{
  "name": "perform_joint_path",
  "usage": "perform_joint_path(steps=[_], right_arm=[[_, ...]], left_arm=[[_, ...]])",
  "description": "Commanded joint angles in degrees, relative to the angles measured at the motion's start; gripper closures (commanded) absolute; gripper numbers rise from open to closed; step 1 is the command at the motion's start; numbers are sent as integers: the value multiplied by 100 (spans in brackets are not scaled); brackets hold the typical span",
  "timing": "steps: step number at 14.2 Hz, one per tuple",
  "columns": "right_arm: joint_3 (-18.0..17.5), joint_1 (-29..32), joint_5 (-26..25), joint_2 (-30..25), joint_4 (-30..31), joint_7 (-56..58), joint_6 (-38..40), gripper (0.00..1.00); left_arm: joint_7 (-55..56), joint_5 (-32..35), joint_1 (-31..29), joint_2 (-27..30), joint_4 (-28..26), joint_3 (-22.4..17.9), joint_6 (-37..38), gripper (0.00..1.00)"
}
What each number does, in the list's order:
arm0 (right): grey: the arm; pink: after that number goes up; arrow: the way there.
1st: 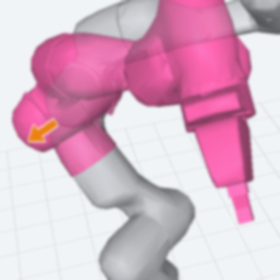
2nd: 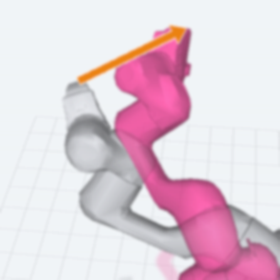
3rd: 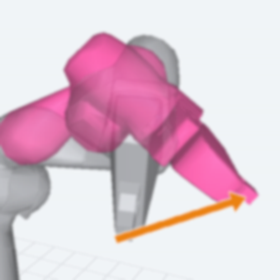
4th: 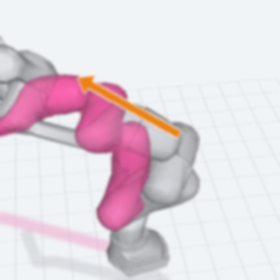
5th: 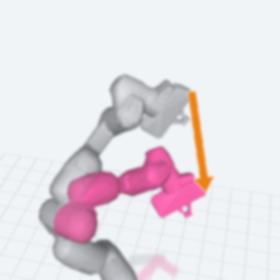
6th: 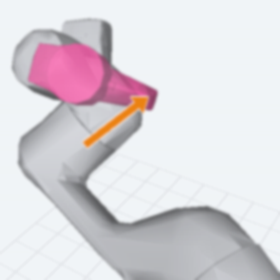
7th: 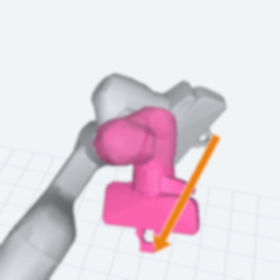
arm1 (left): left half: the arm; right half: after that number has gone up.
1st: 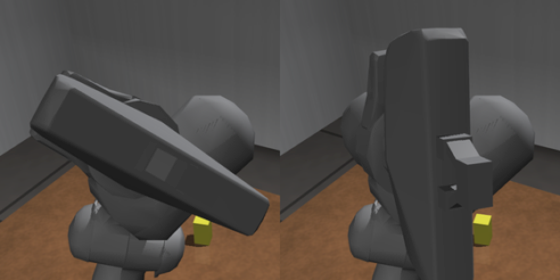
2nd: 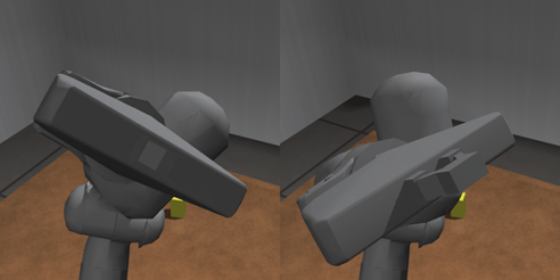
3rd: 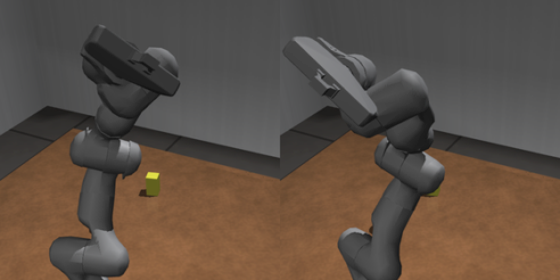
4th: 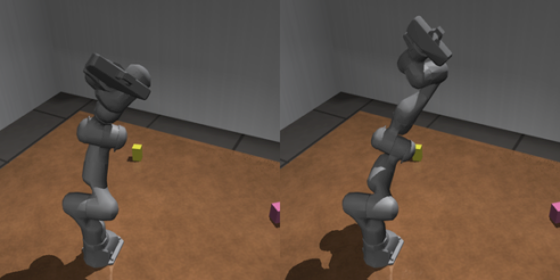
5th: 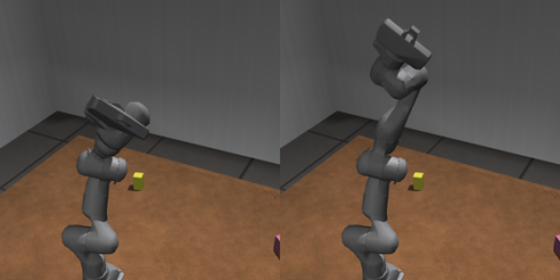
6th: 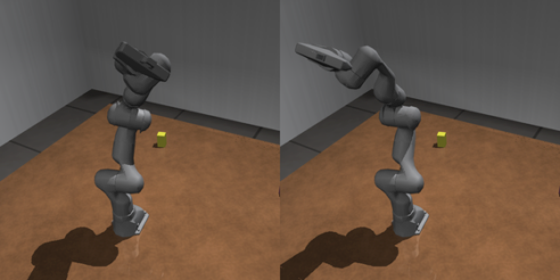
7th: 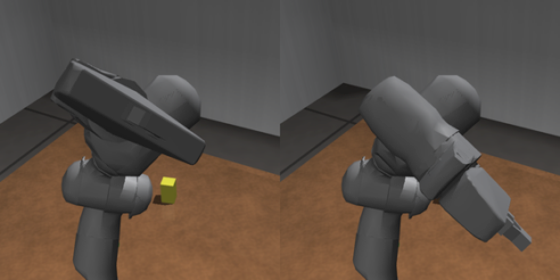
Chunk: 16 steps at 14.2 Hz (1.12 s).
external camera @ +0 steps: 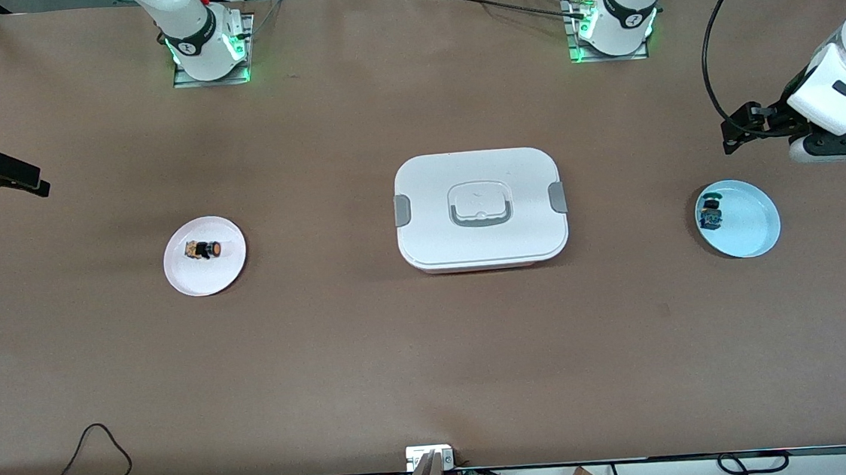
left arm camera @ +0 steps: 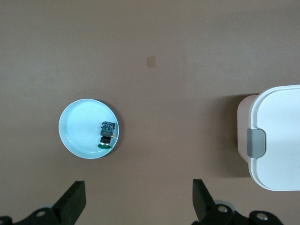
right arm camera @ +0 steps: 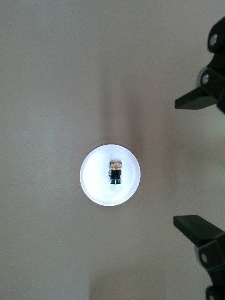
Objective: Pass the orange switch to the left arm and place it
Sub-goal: 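Move the right gripper toward the white plate with the orange switch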
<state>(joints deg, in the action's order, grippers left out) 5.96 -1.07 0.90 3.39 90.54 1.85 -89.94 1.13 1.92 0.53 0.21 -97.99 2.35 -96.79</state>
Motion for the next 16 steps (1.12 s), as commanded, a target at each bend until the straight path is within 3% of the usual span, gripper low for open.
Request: perform_joint_path(steps=[1, 16], right_arm=[[-16, 36, 59, 108, -45, -18, 91, 0], [-16, 45, 16, 829, -45, -62, -559, 0]], left_arm=[[-43, 72, 17, 14, 0, 2, 20, 0], [-16, 72, 17, 14, 0, -7, 29, 0]])
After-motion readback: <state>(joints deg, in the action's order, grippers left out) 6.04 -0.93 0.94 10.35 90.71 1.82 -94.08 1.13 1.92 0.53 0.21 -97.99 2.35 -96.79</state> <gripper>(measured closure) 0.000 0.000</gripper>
